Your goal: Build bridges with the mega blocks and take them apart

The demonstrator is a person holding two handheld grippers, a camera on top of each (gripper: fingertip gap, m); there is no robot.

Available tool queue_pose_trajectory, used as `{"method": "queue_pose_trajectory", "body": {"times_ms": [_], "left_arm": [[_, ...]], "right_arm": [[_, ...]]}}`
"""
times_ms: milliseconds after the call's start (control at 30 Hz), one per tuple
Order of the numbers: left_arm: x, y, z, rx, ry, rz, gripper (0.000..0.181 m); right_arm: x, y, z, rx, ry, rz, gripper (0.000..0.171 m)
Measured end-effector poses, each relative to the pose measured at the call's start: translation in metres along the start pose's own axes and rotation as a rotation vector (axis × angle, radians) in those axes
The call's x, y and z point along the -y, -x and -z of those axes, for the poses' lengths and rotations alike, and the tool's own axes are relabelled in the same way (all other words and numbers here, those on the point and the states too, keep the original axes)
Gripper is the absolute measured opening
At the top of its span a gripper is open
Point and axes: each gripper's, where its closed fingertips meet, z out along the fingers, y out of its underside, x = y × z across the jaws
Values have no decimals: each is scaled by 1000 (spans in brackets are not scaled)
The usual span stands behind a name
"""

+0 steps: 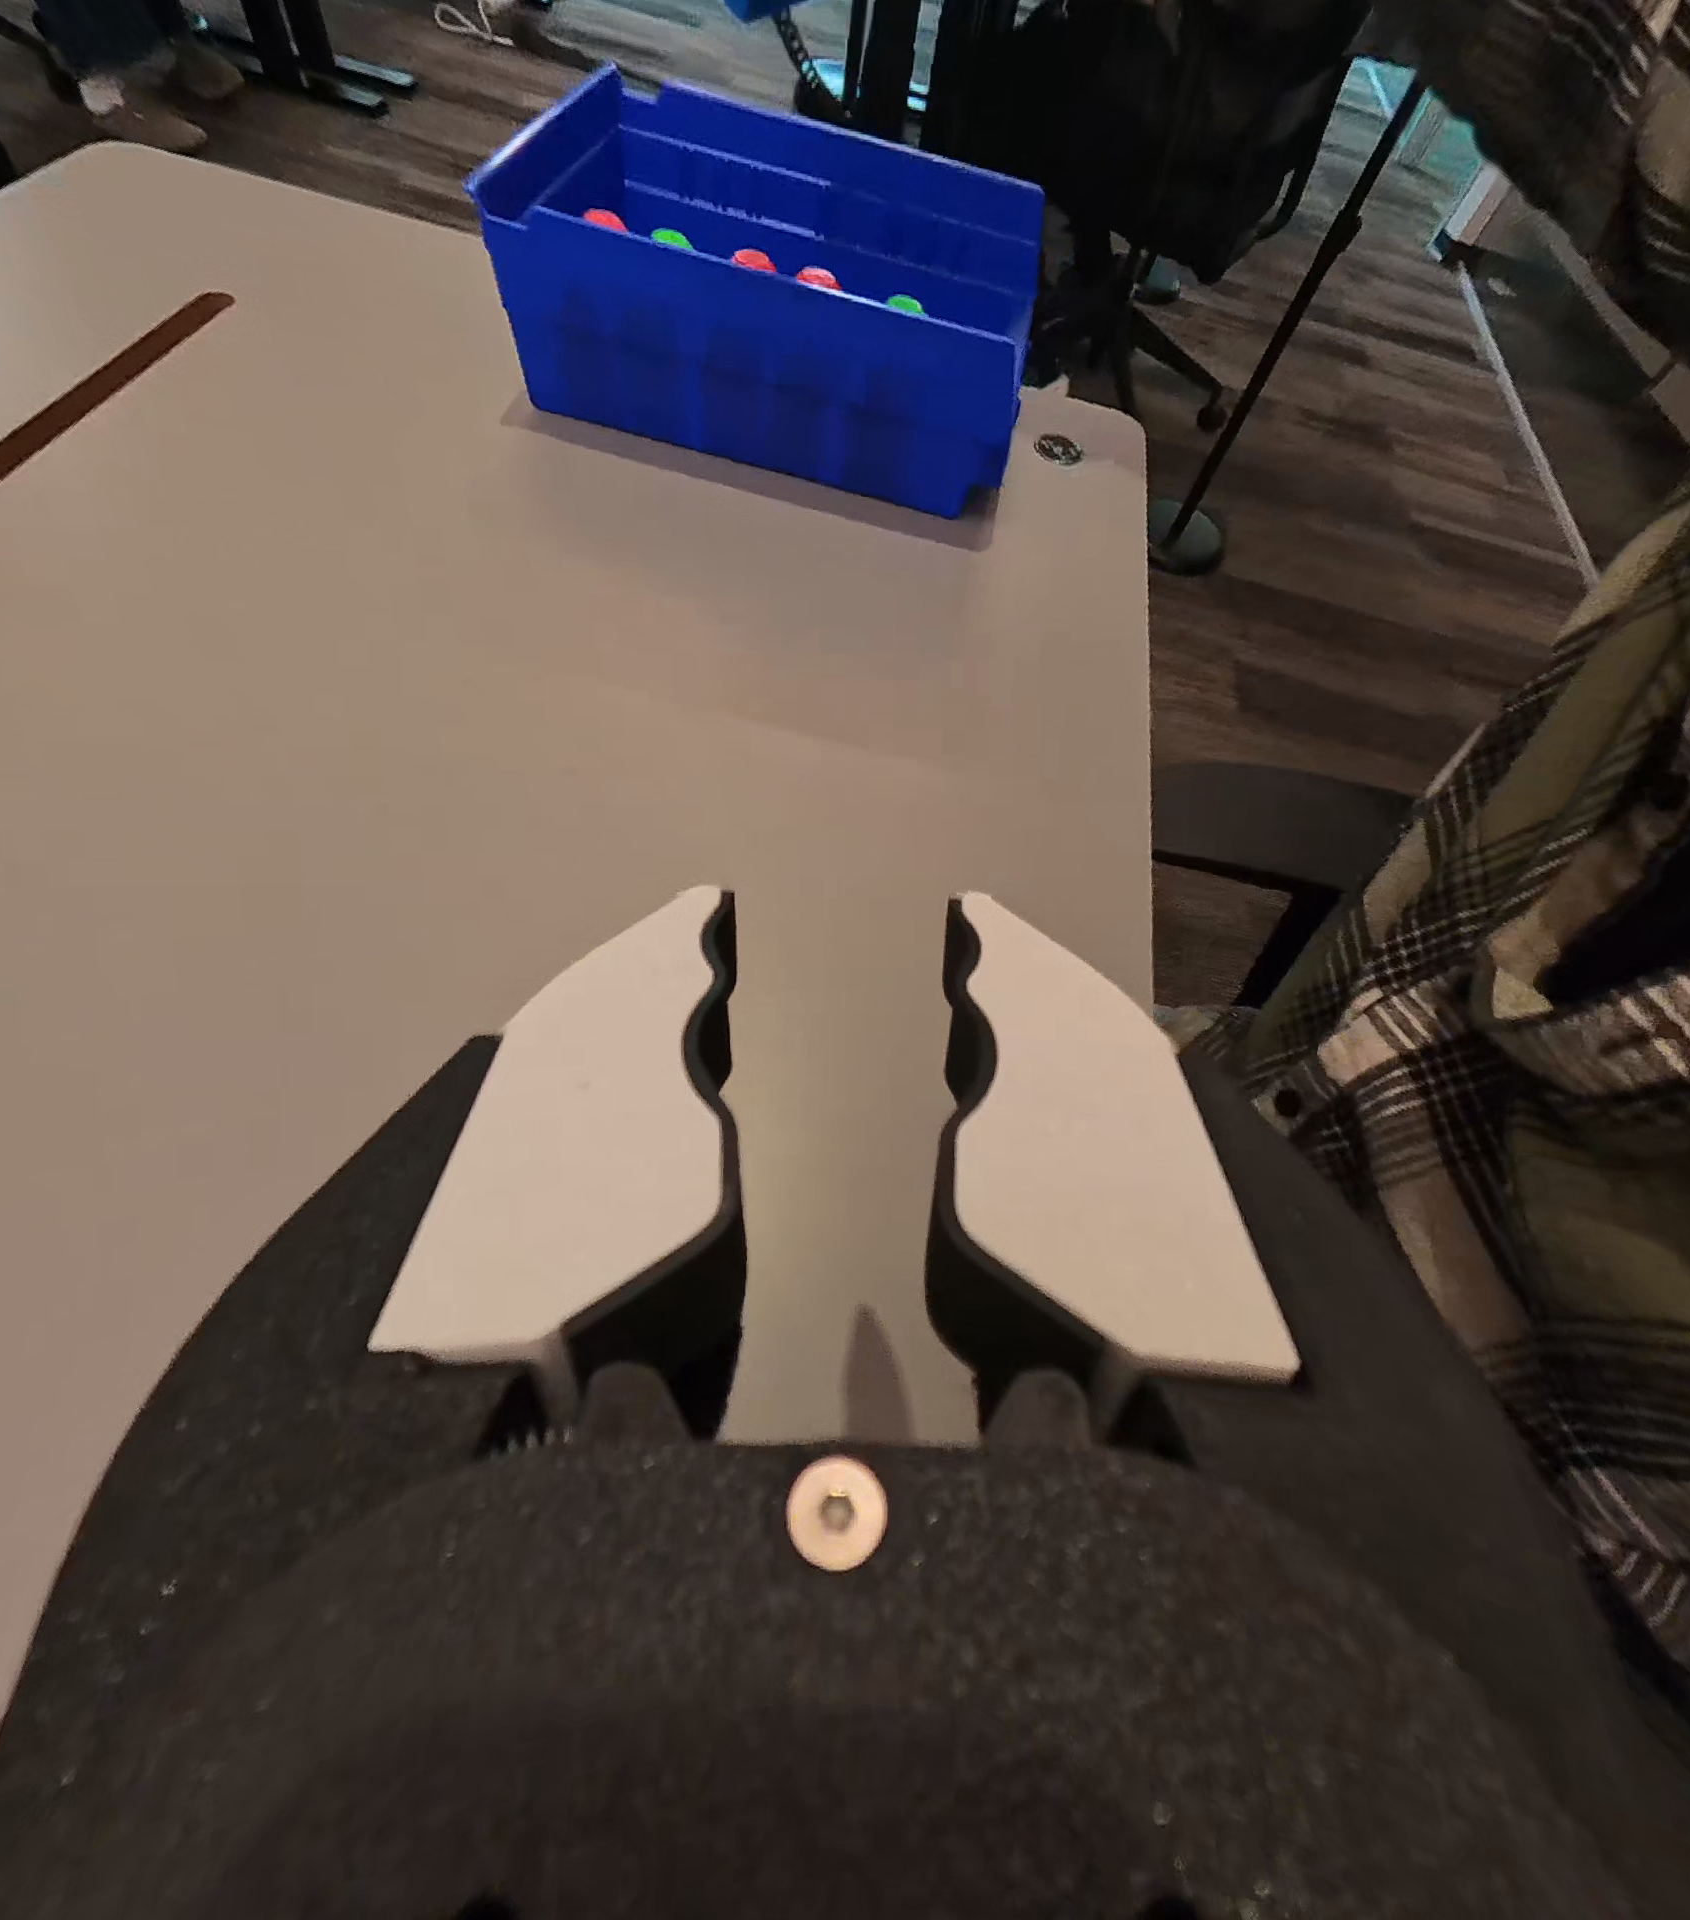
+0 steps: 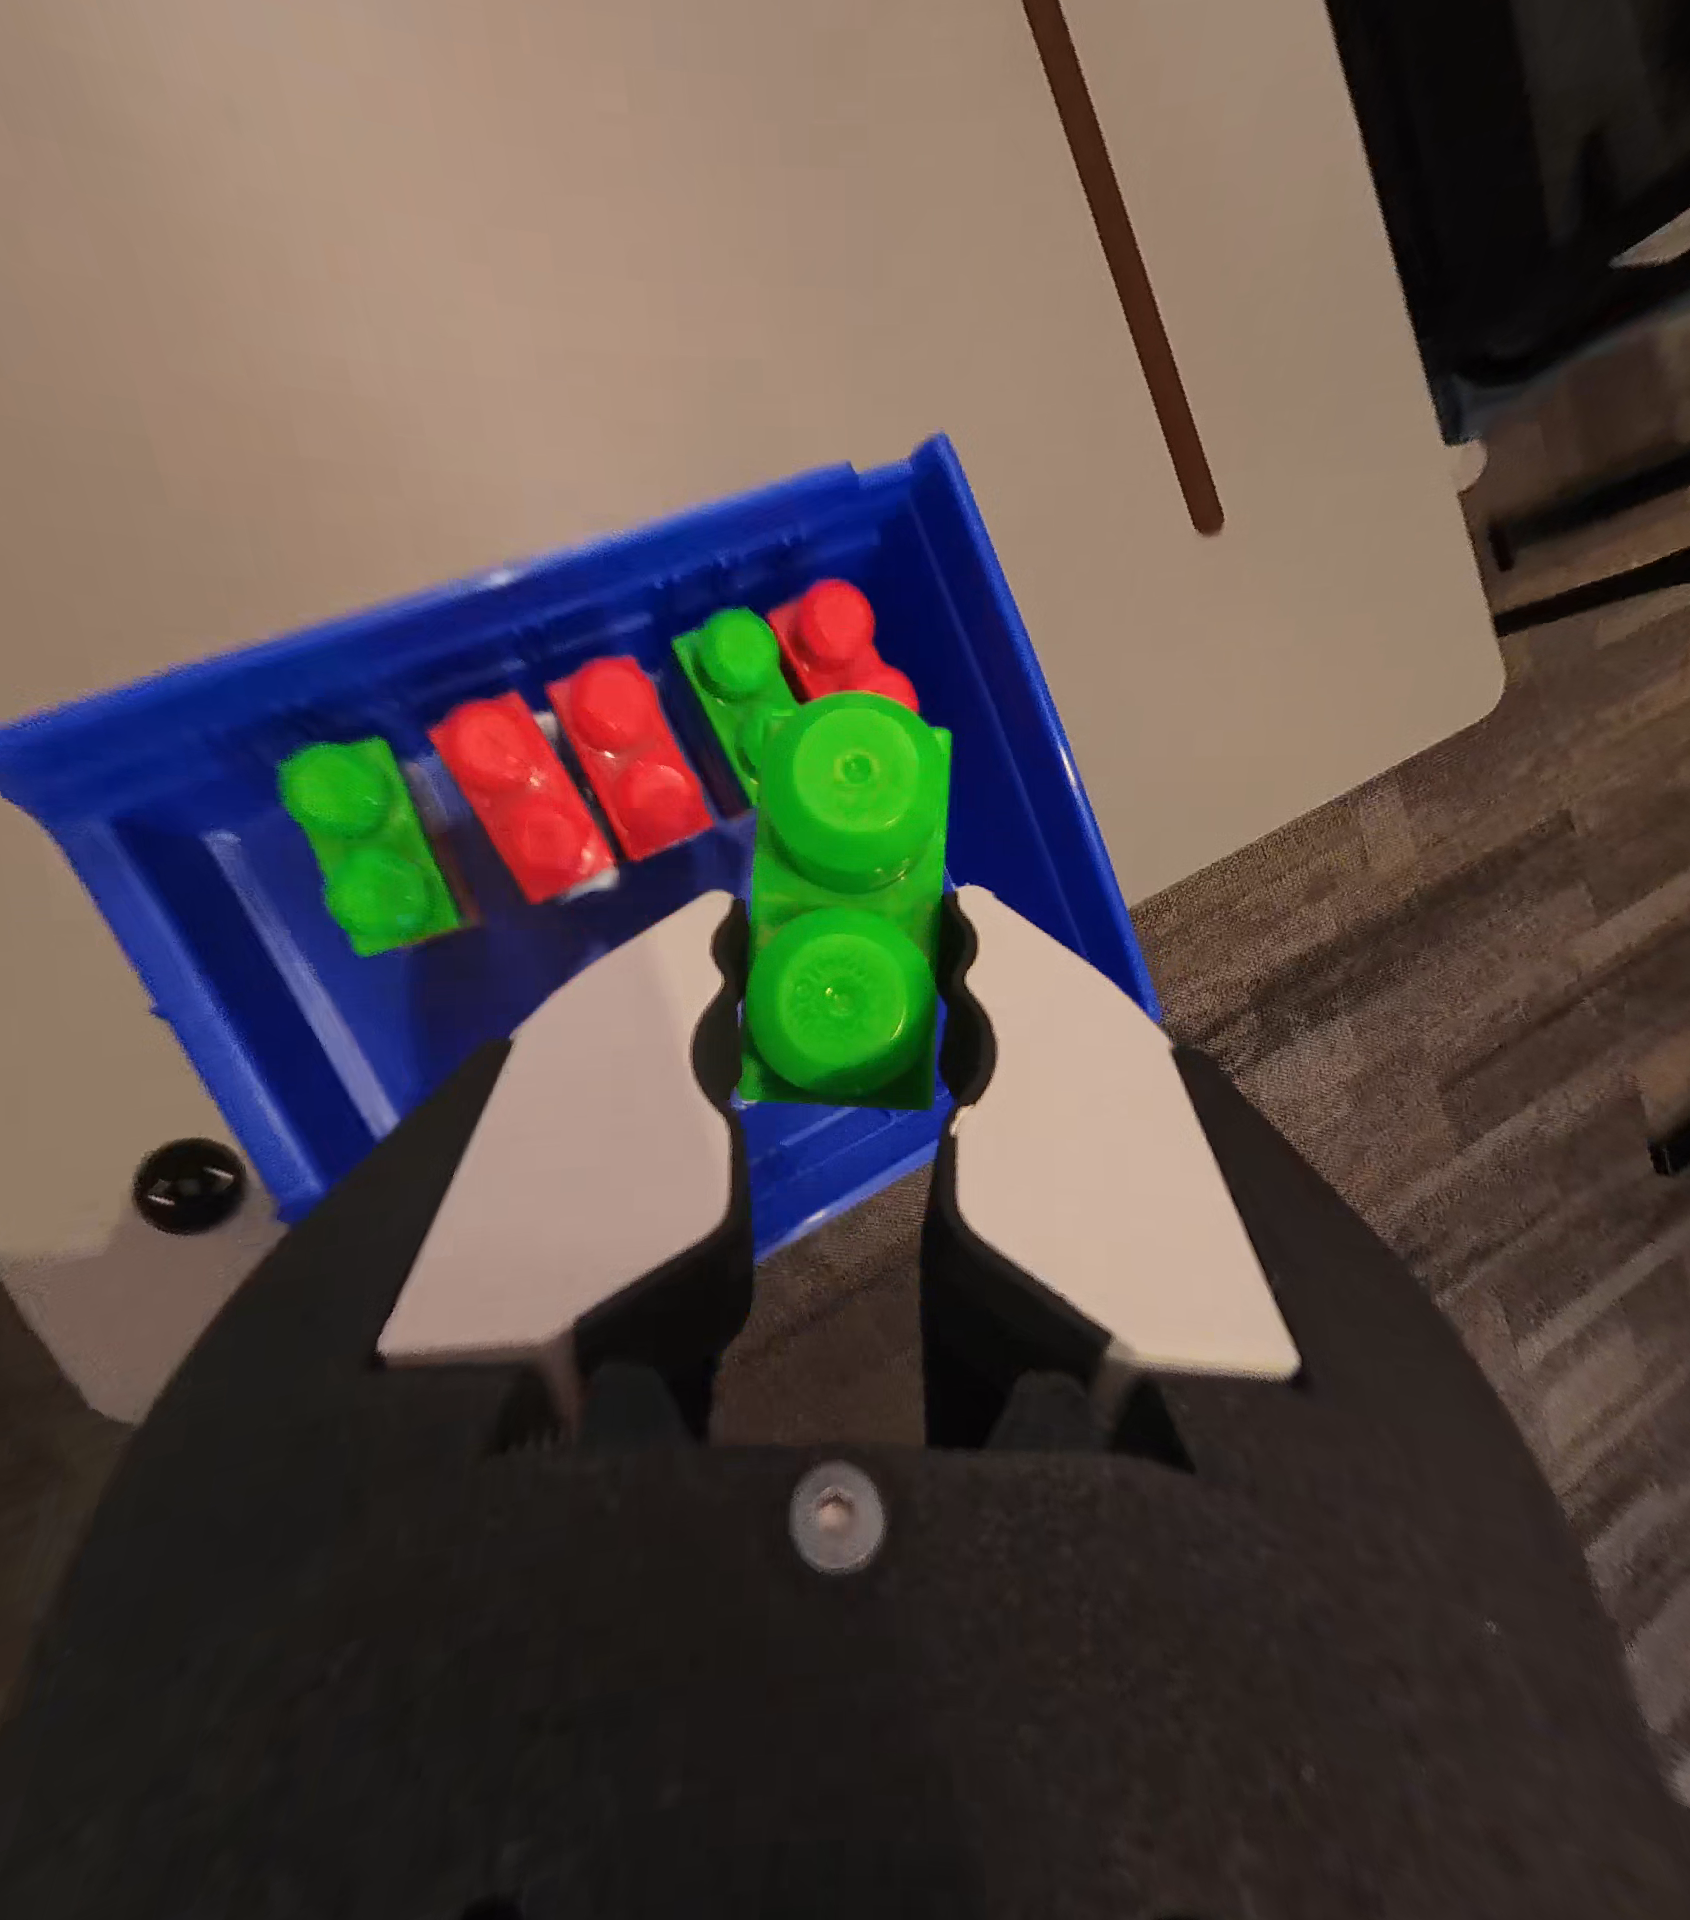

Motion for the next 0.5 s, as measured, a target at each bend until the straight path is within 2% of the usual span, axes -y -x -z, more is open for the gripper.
{"method": "queue_pose_trajectory", "body": {"times_ms": [267,500], "left_arm": [[-5,-19,-19,-13,109,-31,33],[0,-28,-28,-47,149,-63,30]], "right_arm": [[-31,-22,-69,113,71,83,35],[-41,-27,-104,185,121,135,35]]}}
